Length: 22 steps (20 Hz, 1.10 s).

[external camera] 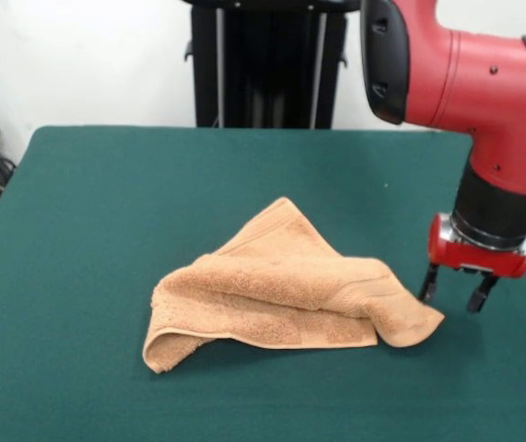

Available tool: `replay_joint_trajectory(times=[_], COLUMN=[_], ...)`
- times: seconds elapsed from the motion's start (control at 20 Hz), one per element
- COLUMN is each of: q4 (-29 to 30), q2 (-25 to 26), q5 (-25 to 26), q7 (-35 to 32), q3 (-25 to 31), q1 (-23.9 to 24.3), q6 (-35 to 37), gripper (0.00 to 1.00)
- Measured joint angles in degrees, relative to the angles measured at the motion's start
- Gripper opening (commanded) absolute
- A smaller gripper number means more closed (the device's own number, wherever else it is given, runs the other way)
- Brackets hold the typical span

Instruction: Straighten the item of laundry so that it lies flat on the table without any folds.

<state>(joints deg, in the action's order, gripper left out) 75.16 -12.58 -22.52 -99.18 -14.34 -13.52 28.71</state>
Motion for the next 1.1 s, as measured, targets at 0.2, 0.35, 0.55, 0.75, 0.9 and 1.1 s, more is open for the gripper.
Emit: replay_joint_trajectory(times=[0.2, 0.35, 0.55, 0.75, 0.9, 1.1], q4=[-1.32, -1.98, -2.51, -2.57, -2.56, -2.47], q2=[0.75, 1.28, 2.02, 2.02, 2.00, 1.79], q5=[0.00, 0.00, -0.01, 0.00, 0.00, 0.00], q7=[0.00, 0.00, 0.00, 0.00, 0.00, 0.00], q3=[0.00, 0.01, 0.01, 0.00, 0.01, 0.01], q1=[0.00, 0.00, 0.00, 0.00, 0.05, 0.09], q6=[0.01, 0.01, -0.01, 0.00, 0.01, 0.04], gripper=[1.00, 1.00, 1.00, 1.00, 1.00, 1.00])
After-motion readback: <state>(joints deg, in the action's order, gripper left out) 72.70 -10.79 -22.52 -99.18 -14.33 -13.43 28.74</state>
